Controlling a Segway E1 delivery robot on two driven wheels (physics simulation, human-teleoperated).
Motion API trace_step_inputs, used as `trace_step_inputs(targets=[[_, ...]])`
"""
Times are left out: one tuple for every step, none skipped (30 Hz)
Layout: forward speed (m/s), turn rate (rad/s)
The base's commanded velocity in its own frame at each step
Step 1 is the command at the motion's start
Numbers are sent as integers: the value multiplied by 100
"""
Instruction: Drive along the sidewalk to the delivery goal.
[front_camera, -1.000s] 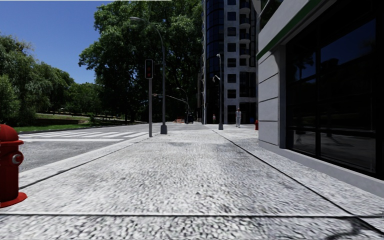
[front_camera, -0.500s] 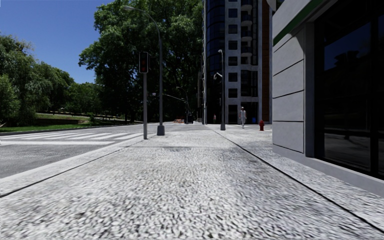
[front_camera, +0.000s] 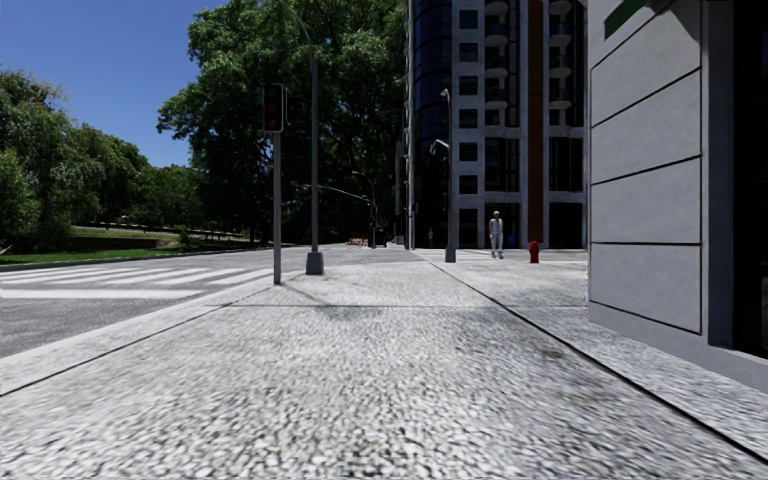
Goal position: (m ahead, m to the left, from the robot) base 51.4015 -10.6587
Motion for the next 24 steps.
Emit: trace_step_inputs(targets=[[200,0],[200,0],[200,0],[200,0],[200,0],[200,0],[200,0],[200,0],[200,0],[200,0],[200,0],[200,0],[200,0],[200,0],[200,0],[200,0],[200,0],[200,0],[200,0],[200,0],[200,0],[200,0],[200,0],[200,0]])
